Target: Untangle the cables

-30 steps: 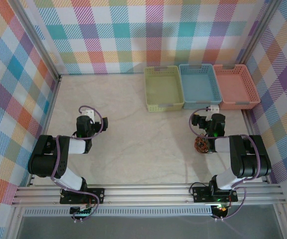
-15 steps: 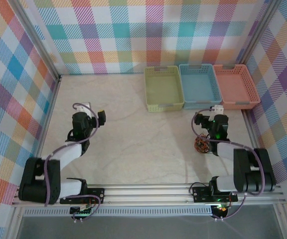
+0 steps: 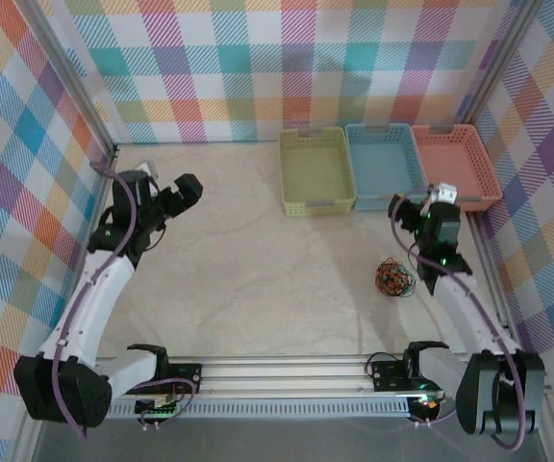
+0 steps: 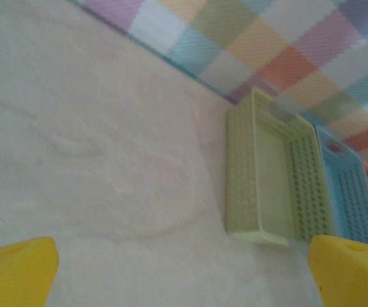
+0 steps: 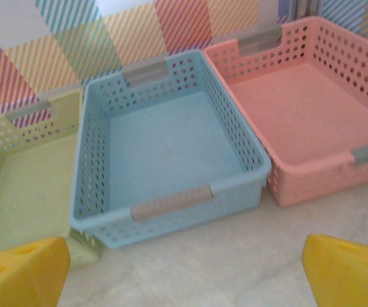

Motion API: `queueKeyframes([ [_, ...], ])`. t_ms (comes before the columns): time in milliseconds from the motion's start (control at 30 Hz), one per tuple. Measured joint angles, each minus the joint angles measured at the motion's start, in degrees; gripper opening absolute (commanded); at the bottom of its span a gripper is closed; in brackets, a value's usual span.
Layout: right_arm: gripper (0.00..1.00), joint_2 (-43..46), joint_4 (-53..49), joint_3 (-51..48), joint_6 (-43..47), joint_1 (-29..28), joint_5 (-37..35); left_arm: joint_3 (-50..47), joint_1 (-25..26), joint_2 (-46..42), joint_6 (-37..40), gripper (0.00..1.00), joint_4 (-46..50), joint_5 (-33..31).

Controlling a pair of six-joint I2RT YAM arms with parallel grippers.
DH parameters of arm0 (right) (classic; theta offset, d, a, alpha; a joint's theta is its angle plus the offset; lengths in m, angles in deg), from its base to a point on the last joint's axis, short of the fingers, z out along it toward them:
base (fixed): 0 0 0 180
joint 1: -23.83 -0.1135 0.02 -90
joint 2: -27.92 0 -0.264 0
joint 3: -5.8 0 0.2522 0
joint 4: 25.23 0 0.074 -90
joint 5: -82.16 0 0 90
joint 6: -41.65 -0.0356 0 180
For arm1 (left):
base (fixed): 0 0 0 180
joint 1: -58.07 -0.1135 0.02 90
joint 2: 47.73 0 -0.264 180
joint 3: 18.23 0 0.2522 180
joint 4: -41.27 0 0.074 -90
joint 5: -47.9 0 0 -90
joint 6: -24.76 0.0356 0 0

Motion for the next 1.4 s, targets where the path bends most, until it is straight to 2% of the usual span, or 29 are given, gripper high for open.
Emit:
queueKeyframes([
  [133, 0.94, -7.9, -8.6, 13.4, 0.0, 0.7, 1.9, 3.2, 0.0, 1.4, 2.2, 0.95, 11.4, 10.9],
  [200, 0.95, -12.8, -12.6, 18.8, 0.0, 1.4, 3.1, 3.2, 0.2, 0.6, 4.7, 0.96, 17.3, 12.5],
  [300, 0.92, -21.0, -17.7, 25.9, 0.1, 3.0, 4.6, 1.0, 0.9, -4.4, 7.0, 0.96, 21.3, 10.1],
  [400, 0.88, -30.3, -23.3, 34.2, 0.5, 5.0, 5.6, -5.0, 1.3, -14.3, 8.2, 0.96, 21.6, 7.7],
  [533, 0.83, -41.7, -30.6, 46.6, 0.6, 7.2, 7.4, -10.4, 1.4, -21.3, 9.6, 0.96, 22.2, 4.7],
  [667, 0.78, -51.0, -36.7, 58.0, 1.6, 8.2, 7.9, -10.9, 2.8, -21.4, 10.4, 0.96, 22.3, 2.8],
  [1033, 0.75, -68.7, -51.5, 82.2, 2.9, 8.6, 6.8, -10.9, 3.2, -19.4, 11.0, 0.96, 22.4, 1.6],
  [1267, 0.74, -75.2, -57.7, 90.2, 4.4, 8.6, 3.9, -10.9, 3.2, -19.4, 11.0, 0.96, 22.3, 1.5],
  [1400, 0.71, -76.8, -59.0, 91.3, 5.9, 8.6, 2.0, -10.9, 3.2, -19.4, 11.0, 0.96, 22.3, 1.5],
])
